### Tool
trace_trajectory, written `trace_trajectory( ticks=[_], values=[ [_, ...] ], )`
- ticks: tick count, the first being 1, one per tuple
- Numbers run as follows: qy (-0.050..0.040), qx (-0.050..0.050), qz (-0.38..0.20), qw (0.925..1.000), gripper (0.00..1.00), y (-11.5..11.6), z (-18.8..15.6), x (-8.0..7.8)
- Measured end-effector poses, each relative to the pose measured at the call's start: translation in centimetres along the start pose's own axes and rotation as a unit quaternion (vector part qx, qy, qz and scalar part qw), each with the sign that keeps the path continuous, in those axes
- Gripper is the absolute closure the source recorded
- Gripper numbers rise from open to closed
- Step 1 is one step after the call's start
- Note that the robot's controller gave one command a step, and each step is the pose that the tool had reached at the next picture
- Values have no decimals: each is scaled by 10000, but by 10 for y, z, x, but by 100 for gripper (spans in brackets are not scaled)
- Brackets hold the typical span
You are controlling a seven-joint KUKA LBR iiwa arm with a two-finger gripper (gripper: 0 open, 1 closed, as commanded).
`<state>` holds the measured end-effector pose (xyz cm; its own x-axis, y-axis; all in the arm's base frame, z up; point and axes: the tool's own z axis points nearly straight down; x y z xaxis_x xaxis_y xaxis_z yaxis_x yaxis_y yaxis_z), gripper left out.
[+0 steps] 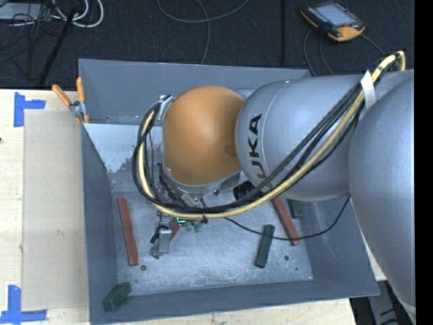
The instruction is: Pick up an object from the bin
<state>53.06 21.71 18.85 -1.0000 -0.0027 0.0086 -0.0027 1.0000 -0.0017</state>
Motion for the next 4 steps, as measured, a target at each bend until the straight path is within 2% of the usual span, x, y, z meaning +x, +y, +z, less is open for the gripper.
trace_trajectory(
  ticks=[1,2,3,4],
  values=[
    [-37,-9,25,10000,0,-1,-4,-2],
    [-53,-12,-721,9974,0,-31,31,-22],
    [-47,-3,-1527,9883,0,-49,46,-38],
    [-45,0,-2283,9736,0,-48,78,-36]
  ],
)
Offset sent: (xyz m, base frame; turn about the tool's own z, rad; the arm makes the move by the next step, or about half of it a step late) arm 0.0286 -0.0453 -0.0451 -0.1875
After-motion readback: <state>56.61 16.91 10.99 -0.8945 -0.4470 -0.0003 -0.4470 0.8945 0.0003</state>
